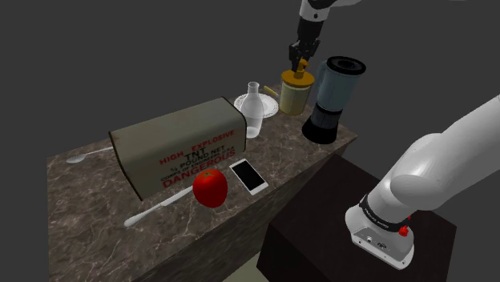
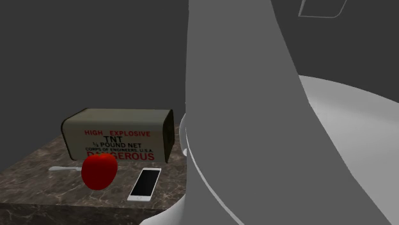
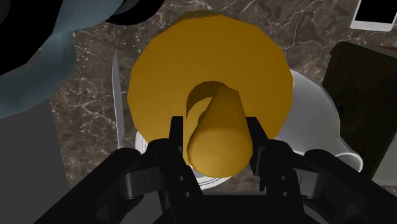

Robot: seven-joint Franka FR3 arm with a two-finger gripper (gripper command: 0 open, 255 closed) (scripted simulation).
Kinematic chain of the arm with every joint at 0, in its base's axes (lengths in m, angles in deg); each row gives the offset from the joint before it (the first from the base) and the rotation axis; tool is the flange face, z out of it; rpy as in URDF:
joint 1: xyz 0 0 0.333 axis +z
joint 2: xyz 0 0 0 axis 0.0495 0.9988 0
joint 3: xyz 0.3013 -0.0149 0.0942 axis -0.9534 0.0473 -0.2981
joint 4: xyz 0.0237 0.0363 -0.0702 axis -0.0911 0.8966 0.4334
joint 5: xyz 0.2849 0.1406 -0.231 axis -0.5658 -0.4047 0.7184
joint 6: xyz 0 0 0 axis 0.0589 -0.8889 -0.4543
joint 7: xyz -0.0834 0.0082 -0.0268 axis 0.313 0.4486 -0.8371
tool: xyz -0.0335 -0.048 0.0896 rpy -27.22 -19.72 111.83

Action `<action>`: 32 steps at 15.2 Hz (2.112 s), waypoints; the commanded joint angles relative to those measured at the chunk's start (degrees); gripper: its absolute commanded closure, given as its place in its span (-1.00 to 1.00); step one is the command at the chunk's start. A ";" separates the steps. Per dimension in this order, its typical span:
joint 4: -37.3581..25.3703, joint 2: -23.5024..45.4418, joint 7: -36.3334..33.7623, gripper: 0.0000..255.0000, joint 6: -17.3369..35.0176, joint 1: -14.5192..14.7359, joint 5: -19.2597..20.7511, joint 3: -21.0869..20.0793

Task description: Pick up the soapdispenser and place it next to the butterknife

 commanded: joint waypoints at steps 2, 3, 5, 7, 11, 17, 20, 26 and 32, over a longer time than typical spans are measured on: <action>-2.16 -0.05 0.10 1.00 -2.19 0.00 -0.02 -0.01; -2.95 -0.04 0.11 1.00 -2.96 0.01 -0.04 -0.03; -4.56 0.04 0.14 1.00 -4.50 0.04 -0.07 -0.06; -6.23 0.16 0.17 1.00 -6.05 0.06 -0.11 -0.08; -9.73 0.56 0.26 1.00 -9.15 0.11 -0.21 -0.12; -15.45 1.56 0.44 1.00 -13.88 0.17 -0.40 -0.13; -18.54 2.25 0.55 1.00 -16.28 0.19 -0.52 -0.12; -25.27 4.05 0.83 1.00 -21.24 0.21 -0.81 -0.02; -18.76 0.20 -6.28 1.00 -18.72 2.87 -0.75 -4.36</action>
